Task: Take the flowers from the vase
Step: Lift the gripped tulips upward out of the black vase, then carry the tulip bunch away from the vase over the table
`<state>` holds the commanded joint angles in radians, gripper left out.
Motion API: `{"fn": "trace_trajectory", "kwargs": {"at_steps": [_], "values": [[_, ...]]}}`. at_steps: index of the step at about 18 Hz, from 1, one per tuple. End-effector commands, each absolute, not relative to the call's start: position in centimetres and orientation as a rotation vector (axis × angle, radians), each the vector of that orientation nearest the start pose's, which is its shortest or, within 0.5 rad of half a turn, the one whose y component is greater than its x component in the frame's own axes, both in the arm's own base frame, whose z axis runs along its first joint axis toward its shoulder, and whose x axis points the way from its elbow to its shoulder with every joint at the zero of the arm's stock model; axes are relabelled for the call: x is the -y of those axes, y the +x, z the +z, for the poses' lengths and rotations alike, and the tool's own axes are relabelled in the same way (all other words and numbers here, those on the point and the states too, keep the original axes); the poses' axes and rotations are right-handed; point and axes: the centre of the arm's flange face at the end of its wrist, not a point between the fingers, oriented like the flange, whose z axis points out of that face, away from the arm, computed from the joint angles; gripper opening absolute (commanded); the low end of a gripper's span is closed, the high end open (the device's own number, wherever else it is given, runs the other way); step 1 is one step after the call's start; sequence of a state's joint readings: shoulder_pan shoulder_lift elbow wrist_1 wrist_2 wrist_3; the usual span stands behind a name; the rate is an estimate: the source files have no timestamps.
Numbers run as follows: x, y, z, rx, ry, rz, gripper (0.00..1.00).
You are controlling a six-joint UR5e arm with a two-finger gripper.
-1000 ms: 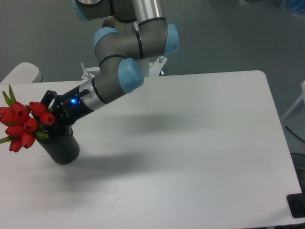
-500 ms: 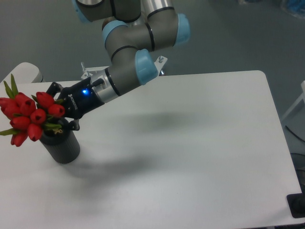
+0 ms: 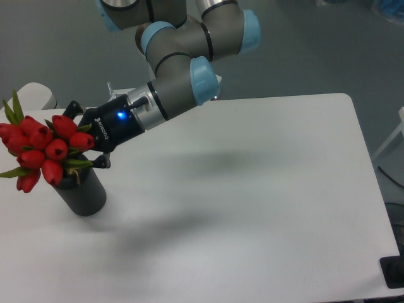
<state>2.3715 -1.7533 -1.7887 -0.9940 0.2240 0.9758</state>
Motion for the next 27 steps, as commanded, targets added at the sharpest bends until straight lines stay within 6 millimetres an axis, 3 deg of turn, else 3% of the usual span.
{"fn": "trace_trajectory", "kwargs": {"at_steps": [9, 13, 19, 22, 25, 27], "values": [[-53.6, -27.6, 48.7, -0.115, -1.831, -0.831, 0.10], [-53.5, -29.7, 50.3, -0.079, -1.829, -0.814, 0.10], [-53.4, -34.4, 49.6, -0.101, -1.826, -0.708, 0.09], [-53.8, -37.0, 49.3, -0.137, -1.890, -0.561, 0.09], [-55.0, -40.0, 47.2, -0.149, -2.075, -0.363, 0.09], [-55.1, -40.8, 45.3, -0.174, -2.127, -0.315, 0.08]]}}
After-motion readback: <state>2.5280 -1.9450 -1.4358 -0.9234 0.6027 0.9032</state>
